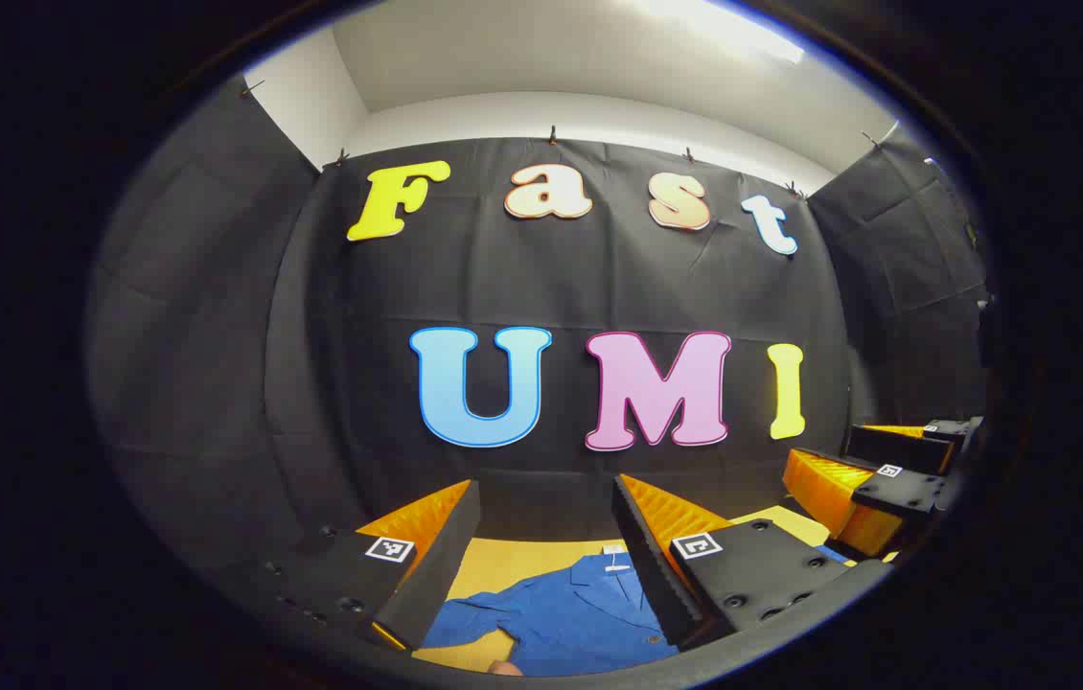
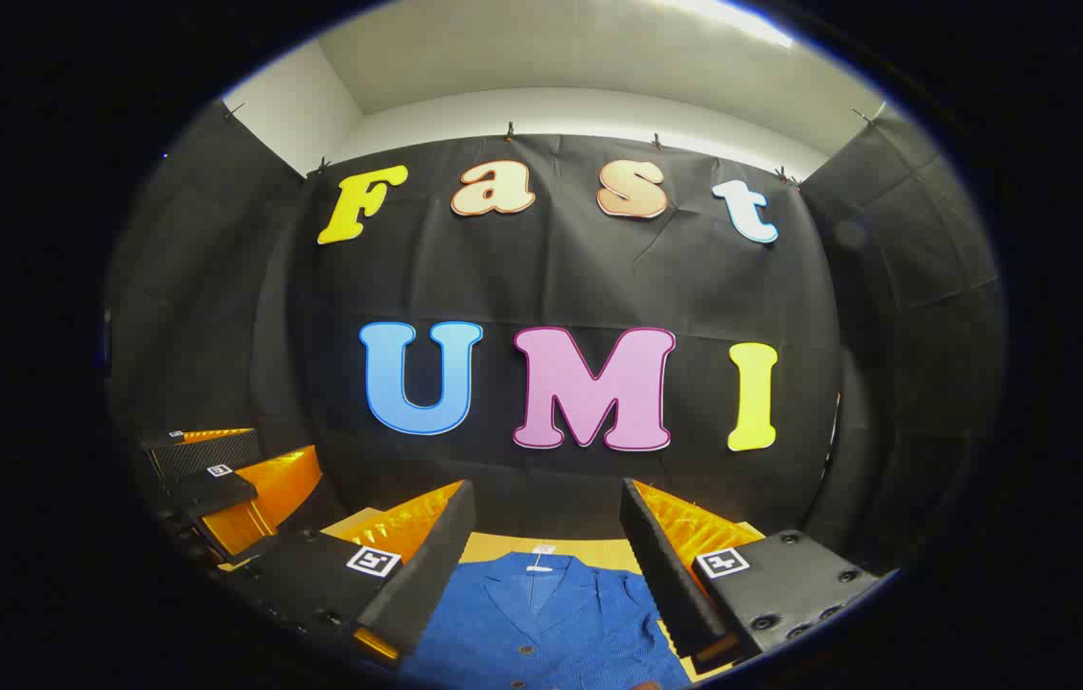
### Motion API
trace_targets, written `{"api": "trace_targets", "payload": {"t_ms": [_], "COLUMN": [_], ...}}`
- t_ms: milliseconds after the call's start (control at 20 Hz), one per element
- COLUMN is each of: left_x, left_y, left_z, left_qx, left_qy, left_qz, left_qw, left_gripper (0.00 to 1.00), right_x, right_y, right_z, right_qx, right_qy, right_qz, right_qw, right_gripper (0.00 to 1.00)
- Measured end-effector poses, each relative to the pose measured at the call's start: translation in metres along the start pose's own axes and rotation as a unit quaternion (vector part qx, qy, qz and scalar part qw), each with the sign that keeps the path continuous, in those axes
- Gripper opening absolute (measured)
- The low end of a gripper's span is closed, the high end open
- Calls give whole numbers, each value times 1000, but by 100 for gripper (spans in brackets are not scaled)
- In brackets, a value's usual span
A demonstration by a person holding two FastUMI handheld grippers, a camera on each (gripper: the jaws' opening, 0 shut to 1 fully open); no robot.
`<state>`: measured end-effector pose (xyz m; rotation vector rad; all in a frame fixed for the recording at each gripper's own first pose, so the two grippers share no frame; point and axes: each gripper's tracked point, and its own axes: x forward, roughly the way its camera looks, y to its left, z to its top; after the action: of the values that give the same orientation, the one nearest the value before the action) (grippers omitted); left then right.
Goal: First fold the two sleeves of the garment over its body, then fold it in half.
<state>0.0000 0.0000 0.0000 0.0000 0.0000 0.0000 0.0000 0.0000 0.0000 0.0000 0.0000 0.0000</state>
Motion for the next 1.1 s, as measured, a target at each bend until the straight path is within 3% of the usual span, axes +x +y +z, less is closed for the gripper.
{"api": "trace_targets", "payload": {"t_ms": [50,1100], "left_x": [0,5], "left_y": [-1,9], "left_z": [-1,-14], "left_qx": [-1,-3], "left_qy": [1,23], "left_qz": [-4,2], "left_qw": [1000,1000], "left_gripper": [80,80], "right_x": [0,6], "right_y": [1,-2], "right_z": [-1,-7], "right_qx": [-1,12], "right_qy": [2,11], "right_qz": [-1,-5], "right_qw": [1000,1000], "right_gripper": [92,92]}}
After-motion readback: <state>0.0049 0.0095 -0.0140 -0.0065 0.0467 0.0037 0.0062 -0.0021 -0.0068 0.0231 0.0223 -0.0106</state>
